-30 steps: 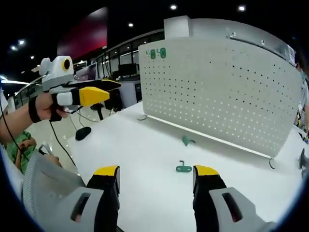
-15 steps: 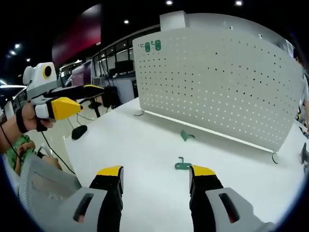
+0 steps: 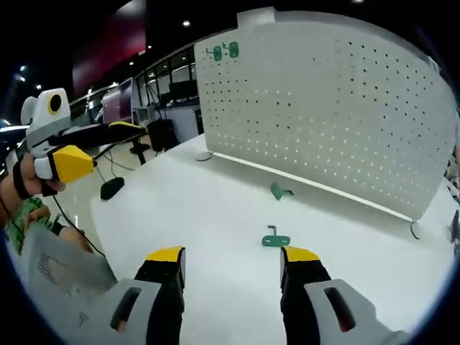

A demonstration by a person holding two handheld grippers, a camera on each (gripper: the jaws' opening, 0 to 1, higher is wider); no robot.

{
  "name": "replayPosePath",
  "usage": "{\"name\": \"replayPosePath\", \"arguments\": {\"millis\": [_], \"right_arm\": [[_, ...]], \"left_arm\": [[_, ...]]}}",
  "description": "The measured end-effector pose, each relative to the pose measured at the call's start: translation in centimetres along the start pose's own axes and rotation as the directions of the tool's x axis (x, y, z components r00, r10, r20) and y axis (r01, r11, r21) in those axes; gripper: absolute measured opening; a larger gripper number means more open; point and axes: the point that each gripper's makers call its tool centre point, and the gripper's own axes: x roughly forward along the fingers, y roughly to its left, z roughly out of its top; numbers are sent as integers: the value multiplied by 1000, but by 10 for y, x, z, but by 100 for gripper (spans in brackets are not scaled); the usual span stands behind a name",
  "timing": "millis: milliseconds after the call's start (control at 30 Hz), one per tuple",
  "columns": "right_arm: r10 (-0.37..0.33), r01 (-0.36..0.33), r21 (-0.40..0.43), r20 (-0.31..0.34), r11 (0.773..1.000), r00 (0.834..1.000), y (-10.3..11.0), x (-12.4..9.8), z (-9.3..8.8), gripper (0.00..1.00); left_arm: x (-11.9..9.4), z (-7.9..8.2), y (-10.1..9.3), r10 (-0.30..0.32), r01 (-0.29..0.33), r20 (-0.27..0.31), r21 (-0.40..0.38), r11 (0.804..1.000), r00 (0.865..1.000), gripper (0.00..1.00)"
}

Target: Insert the hook assembly into the mounting plate slot until the hook locks in place.

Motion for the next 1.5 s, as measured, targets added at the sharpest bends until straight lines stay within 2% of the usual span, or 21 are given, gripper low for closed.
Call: {"name": "replayPosePath", "arguments": {"millis": [333,467,567,800,900,1067,1233,1267,1333,1400,1500], "right_arm": [[-10,9,-20,-49,1000,999,-5,11,-10,52],[-29,28,-16,-64,999,998,-15,19,-12,50],[-45,45,-8,-70,999,997,-22,24,-14,47],[-60,62,15,-88,998,994,-30,38,-16,47],[-58,60,21,-91,998,994,-31,44,-17,48],[-59,66,55,-115,996,992,-34,54,-21,47],[-76,86,96,-105,992,992,-40,60,-22,45],[-78,89,95,-108,991,991,-41,62,-23,45],[-85,98,78,-155,992,984,-43,65,-32,44],[-93,102,61,-139,993,986,-44,68,-31,43],[-98,109,65,-154,992,983,-47,72,-34,43]], "left_arm": [[3,-4,-6,-21,21,1,-8,1000,1000,63],[4,-7,-8,-35,35,-1,-16,999,999,65],[5,-9,-14,-63,64,-14,17,998,998,66],[7,-19,-12,-83,82,-39,-12,997,996,71],[7,-20,-13,-83,84,-46,9,996,995,73],[6,-19,-13,-75,75,-41,-16,997,996,74],[5,-24,-13,-79,77,-46,-36,996,996,73],[6,-24,-13,-82,80,-32,-61,995,996,73],[5,-24,-12,-79,77,-25,-70,995,997,73],[5,-26,-12,-78,75,-35,-67,995,996,71],[4,-28,-10,-72,69,-30,-78,995,997,71]]}}
